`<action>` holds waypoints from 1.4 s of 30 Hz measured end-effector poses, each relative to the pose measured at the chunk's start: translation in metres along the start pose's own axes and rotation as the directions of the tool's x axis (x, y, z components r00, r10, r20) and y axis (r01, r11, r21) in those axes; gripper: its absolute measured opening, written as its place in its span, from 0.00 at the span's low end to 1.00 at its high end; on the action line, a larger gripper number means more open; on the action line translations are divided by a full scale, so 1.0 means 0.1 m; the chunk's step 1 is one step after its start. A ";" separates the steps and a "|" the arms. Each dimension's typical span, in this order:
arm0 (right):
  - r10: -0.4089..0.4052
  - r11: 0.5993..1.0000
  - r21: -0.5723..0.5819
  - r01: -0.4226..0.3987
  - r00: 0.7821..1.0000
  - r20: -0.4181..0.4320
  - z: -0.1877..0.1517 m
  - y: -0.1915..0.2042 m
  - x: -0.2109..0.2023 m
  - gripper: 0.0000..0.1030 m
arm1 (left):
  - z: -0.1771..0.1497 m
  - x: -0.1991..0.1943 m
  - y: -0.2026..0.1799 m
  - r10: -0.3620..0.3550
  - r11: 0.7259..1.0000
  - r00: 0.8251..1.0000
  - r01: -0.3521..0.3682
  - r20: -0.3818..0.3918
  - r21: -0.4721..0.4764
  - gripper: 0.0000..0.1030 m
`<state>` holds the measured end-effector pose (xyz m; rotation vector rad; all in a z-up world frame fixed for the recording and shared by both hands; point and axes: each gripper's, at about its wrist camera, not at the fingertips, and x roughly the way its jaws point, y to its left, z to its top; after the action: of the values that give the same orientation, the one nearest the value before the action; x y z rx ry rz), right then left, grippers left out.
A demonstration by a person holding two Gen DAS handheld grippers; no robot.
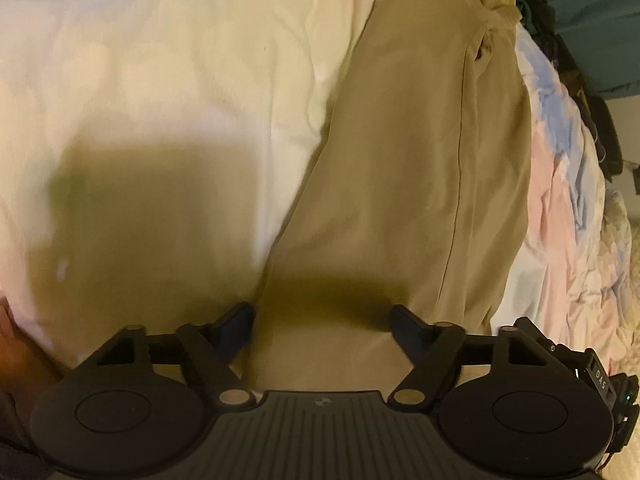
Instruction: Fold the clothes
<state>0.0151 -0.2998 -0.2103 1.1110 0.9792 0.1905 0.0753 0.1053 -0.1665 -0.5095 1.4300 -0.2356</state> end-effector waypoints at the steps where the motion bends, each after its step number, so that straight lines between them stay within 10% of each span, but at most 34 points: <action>1: -0.003 1.000 0.010 0.003 1.000 -0.009 -0.02 -0.01 -0.01 0.64 | -0.01 0.00 0.01 -0.004 1.000 1.000 0.004 -0.006 -0.003 0.65; 8: -0.006 1.000 -0.031 0.006 1.000 -0.021 -0.22 0.11 -0.05 0.58 | -0.13 -0.13 0.09 -0.059 0.998 0.998 0.059 0.002 -0.033 0.19; 21: -0.124 0.988 -0.099 0.121 0.992 -0.029 -0.26 0.16 0.08 0.59 | -0.30 -0.09 -0.08 -0.008 0.999 1.000 0.009 -0.027 0.039 0.42; 30: -0.051 0.994 -0.099 0.044 0.996 -0.069 -0.29 0.21 0.11 0.54 | -0.45 -0.22 -0.13 -0.044 0.998 0.999 0.043 0.025 0.056 0.08; 37: -0.180 0.964 -0.211 0.165 0.982 -0.056 -0.38 0.41 0.17 0.13 | -0.53 -0.45 -0.10 -0.106 0.994 0.990 0.102 0.096 0.047 0.06; 42: -0.098 0.973 -0.208 0.099 0.995 0.017 -0.37 0.53 -0.08 0.09 | -0.51 -0.91 0.05 -0.216 0.976 0.959 0.211 0.183 0.045 0.05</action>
<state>0.0004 -0.2549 -0.1653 0.8689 0.9825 0.2041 0.0114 0.1403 -0.0918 -0.6496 1.1876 -0.3684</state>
